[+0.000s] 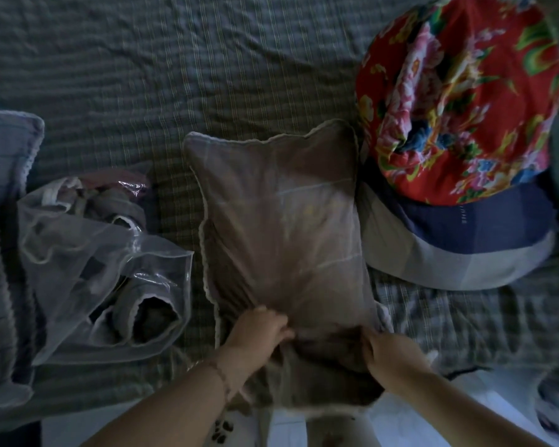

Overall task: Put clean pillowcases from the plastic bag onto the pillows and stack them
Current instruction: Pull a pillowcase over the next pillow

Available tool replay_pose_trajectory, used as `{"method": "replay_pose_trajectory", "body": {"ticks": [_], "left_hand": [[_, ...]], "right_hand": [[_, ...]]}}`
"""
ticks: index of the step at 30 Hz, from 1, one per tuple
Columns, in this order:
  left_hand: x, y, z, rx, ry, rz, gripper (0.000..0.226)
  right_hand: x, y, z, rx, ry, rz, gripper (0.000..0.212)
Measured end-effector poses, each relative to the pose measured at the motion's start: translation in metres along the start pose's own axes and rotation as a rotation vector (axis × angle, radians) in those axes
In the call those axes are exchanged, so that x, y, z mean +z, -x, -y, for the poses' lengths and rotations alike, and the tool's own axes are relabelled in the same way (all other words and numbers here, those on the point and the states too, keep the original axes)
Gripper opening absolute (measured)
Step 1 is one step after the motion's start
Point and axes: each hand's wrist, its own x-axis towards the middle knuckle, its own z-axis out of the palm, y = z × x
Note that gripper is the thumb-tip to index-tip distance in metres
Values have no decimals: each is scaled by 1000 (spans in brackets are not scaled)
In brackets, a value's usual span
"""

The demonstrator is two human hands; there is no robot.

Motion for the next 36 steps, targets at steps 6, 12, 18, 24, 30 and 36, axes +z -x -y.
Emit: {"method": "replay_pose_trajectory", "body": {"ticks": [6,12,18,24,30,36], "left_hand": [[-15,9,57,-322,653,69,23],[-25,-19,79,-833,562,-119,40],[1,-31,61,-841,645,-200,37],[12,-17,71,-762,670,-307,19],[-26,-44,74,-938,1378,-189,61],[-83,-7,47,-821,1315,-246,30]], "right_hand": [[-10,-39,-6,327,-480,-179,45],[-8,-73,-9,556,-678,15,60],[17,-73,-21,451,-588,-102,41],[22,-79,-24,615,-528,175,45],[-17,-69,24,540,-669,-168,46],[-77,-37,106,266,-1035,-114,102]]}}
